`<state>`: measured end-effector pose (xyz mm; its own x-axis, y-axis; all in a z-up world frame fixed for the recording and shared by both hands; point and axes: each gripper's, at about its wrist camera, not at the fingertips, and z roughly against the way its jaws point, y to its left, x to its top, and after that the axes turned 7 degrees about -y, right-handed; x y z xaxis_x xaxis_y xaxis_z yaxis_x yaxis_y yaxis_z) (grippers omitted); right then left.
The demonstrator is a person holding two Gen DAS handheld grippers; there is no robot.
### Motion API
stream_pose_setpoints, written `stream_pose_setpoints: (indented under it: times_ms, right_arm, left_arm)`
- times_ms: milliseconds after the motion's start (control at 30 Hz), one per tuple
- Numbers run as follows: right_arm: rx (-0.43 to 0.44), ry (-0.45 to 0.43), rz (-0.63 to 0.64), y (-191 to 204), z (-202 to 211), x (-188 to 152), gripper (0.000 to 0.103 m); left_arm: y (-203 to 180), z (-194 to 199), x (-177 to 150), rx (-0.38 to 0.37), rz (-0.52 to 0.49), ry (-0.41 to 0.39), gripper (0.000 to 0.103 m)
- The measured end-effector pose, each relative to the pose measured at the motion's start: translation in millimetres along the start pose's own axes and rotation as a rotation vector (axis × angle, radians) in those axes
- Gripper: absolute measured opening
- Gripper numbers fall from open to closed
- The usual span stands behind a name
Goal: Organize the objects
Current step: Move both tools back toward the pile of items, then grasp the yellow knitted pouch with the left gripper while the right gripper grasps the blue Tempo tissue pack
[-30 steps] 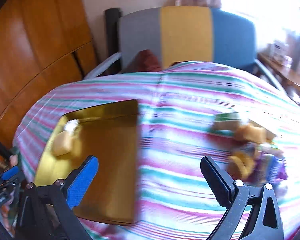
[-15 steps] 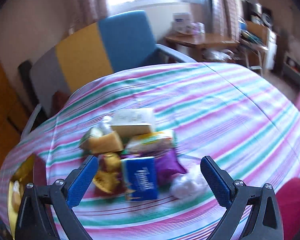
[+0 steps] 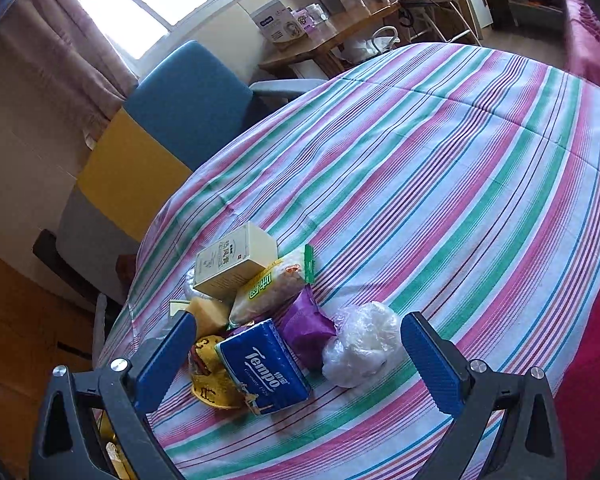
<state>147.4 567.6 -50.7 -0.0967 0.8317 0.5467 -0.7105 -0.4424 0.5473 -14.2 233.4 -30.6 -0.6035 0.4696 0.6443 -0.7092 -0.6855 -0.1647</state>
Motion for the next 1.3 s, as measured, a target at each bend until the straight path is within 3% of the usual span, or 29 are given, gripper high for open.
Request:
stream_pose_setpoints:
  times_ms: [267, 1300]
  right_arm:
    - [0.016, 0.036, 0.002, 0.2, -6.1, -1.7, 0.103]
    - [0.06, 0.106, -0.006, 1.5, -19.5, -4.3, 0.103]
  left_arm:
    - [-31.2, -34.2, 9.4, -0.016, -0.069, 0.049, 0.053]
    - [-96.5, -186.1, 81.0, -0.121, -0.116, 0.112, 0.054]
